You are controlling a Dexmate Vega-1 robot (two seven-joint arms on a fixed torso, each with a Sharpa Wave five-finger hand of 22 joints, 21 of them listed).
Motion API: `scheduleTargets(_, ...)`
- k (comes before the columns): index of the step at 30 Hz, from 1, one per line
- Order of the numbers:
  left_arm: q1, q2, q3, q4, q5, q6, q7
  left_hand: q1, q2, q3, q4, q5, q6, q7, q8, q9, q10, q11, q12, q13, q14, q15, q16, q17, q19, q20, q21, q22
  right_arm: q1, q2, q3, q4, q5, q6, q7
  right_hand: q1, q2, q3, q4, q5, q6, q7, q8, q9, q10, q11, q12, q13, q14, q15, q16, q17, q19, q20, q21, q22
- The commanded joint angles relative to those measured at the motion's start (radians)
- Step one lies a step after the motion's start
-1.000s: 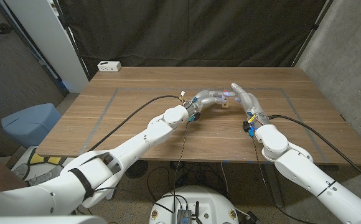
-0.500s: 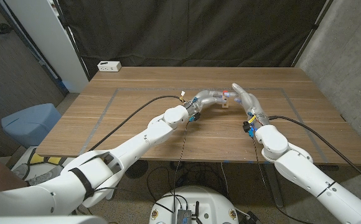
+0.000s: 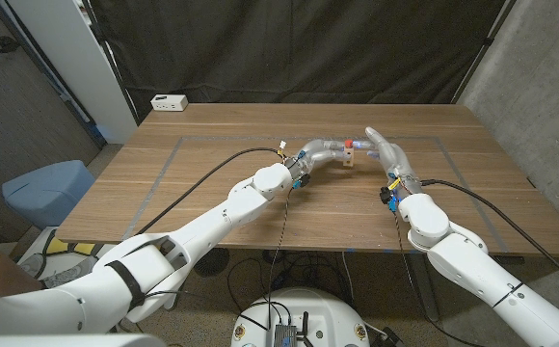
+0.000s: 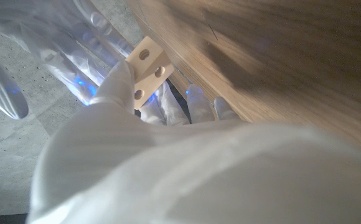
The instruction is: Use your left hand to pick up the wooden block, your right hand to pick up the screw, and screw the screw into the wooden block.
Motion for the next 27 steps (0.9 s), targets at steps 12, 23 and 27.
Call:
scheduleTargets(12, 0.011, 0.013, -0.001, -0.028, 0.003, 0.006, 0.001, 0.003, 0.01, 0.026, 0.025, 0.005, 0.065, 0.044, 0.008, 0.001, 0.024, -0.016, 0.015, 0.039, 0.007, -0.024, 0.002, 0.001, 0.003, -0.005, 0.007, 0.006, 0.013, 0.0, 0.001, 0.018, -0.001, -0.001, 0.015, -0.008, -0.009, 0.004, 0.002, 0.003, -0.128, -0.029, -0.034, 0.004, -0.065, 0.004, -0.021, 0.002, -0.032, 0.035, -0.017, 0.005, -0.04, -0.002, -0.021, 0.001)
scheduleTargets(23, 0.012, 0.014, 0.001, -0.037, 0.006, 0.01, 0.001, 0.003, 0.01, 0.025, 0.025, 0.005, 0.065, 0.043, 0.008, 0.001, 0.025, -0.016, 0.015, 0.039, 0.007, -0.024, 0.002, 0.001, 0.003, -0.006, 0.007, 0.006, 0.025, -0.008, 0.0, 0.031, 0.017, 0.001, 0.043, -0.023, -0.015, 0.0, 0.008, 0.002, -0.195, -0.04, -0.034, 0.004, -0.105, 0.006, -0.024, 0.002, -0.056, 0.039, -0.023, 0.008, -0.062, -0.005, -0.024, 0.002)
scheduleTargets(27, 0.012, 0.014, 0.001, -0.04, 0.007, 0.012, 0.002, 0.003, 0.01, 0.025, 0.025, 0.005, 0.065, 0.042, 0.008, 0.001, 0.025, -0.016, 0.015, 0.039, 0.007, -0.024, 0.002, 0.001, 0.002, -0.005, 0.007, 0.006, 0.029, -0.013, 0.0, 0.036, 0.027, 0.001, 0.057, -0.029, -0.018, -0.003, 0.01, 0.002, -0.215, -0.044, -0.034, 0.004, -0.119, 0.003, -0.024, 0.002, -0.065, 0.042, -0.024, 0.009, -0.073, -0.001, -0.026, 0.002)
